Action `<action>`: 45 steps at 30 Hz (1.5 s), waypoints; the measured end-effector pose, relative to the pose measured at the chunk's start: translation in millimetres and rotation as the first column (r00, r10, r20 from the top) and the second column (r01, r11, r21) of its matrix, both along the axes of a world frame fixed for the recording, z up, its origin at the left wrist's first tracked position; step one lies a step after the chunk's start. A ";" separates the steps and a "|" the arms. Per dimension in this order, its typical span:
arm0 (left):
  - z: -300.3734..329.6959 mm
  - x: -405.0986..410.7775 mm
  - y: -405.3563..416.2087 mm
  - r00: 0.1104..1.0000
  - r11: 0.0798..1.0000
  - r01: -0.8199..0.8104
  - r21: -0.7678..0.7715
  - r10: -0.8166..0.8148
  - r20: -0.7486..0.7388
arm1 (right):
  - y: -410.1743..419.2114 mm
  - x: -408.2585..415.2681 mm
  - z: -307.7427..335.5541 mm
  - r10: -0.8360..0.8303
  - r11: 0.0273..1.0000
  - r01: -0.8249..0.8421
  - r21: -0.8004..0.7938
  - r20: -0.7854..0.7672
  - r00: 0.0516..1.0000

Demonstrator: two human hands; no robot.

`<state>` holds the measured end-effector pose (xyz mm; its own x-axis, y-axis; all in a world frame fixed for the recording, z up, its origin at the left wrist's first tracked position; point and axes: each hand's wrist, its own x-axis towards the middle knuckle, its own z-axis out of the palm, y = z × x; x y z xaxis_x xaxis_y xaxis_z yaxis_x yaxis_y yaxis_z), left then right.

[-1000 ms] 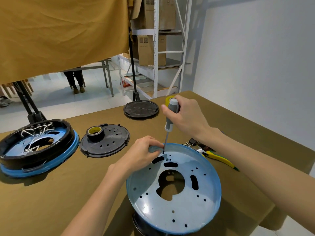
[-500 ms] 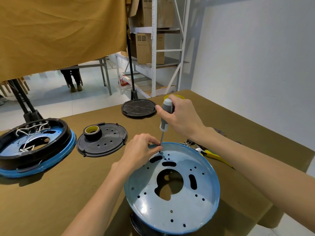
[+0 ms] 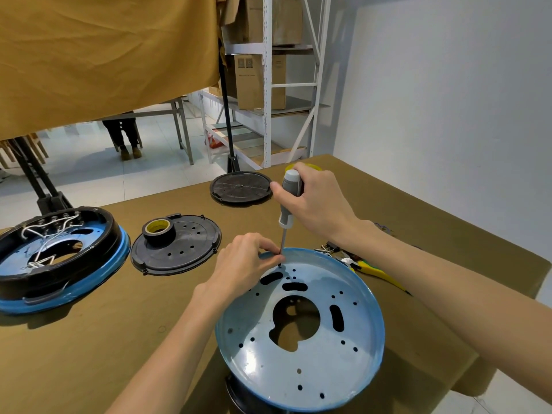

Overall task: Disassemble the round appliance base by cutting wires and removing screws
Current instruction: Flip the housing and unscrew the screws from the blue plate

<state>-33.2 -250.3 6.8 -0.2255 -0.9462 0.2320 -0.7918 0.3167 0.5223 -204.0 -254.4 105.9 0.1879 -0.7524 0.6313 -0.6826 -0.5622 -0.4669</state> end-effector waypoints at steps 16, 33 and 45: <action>3.0 -4.4 7.2 0.997 0.996 0.076 -0.055 -0.077 -0.025 | -0.1 -0.9 9.3 -0.188 0.981 0.195 0.006 -0.228 0.955; 5.6 -3.3 8.2 0.948 0.982 0.186 -0.017 -0.184 -0.259 | -3.4 -15.8 72.5 0.336 0.867 -0.036 0.496 -0.531 0.778; 2.3 -3.0 9.5 0.965 0.993 0.102 -0.065 -0.115 -0.237 | 12.6 2.9 80.8 0.479 0.854 -0.176 0.490 -0.608 0.633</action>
<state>-36.1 -240.8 9.2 -0.2578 -0.9045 0.3399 -0.6047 0.4254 0.6733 -201.1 -241.8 186.7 0.7278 -0.6801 -0.0883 -0.6846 -0.7129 -0.1517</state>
